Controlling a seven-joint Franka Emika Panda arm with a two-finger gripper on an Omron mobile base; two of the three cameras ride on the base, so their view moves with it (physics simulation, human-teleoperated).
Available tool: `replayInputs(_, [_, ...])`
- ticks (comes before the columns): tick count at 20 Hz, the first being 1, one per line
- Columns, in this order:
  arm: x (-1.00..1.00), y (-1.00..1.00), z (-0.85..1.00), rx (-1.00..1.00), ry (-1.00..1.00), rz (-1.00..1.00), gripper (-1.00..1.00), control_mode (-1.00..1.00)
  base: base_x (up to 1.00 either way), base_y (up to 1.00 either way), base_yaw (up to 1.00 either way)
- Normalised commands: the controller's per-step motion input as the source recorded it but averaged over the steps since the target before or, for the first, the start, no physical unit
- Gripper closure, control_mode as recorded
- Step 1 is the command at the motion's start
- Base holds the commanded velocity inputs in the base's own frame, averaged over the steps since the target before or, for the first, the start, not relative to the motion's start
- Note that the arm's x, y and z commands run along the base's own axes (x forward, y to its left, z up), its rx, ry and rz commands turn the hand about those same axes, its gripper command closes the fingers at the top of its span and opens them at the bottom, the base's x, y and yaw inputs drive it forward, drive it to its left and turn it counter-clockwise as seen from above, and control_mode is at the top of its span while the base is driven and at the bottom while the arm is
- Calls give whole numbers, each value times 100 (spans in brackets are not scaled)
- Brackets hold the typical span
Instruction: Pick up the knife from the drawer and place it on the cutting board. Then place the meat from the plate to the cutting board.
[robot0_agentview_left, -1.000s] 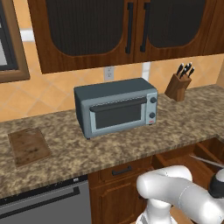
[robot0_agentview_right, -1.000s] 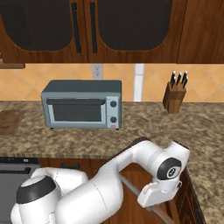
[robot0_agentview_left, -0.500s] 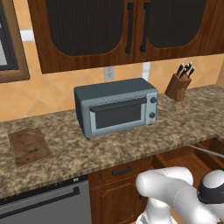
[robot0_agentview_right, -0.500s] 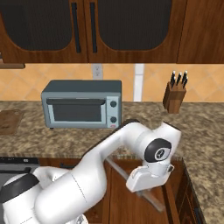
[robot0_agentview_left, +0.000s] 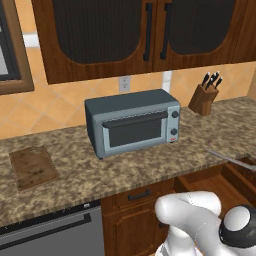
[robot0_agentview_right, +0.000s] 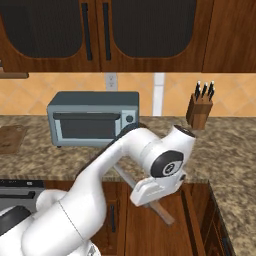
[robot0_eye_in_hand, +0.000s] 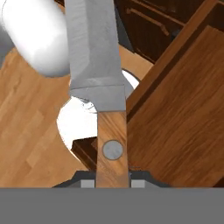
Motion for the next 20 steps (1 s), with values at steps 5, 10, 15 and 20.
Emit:
replayInputs(5, [25, 66, 17, 0, -18, 1, 100, -100, 0, 0, 0])
replayInputs(10, [3, 42, 5, 0, -19, 4, 100, 100, -8, 24, 7])
replayInputs(15, [0, 0, 0, 0, 0, 0, 100, 100, -27, 62, 25])
replayInputs(20, [0, 0, 0, 0, 0, 0, 100, 100, 42, 100, 11])
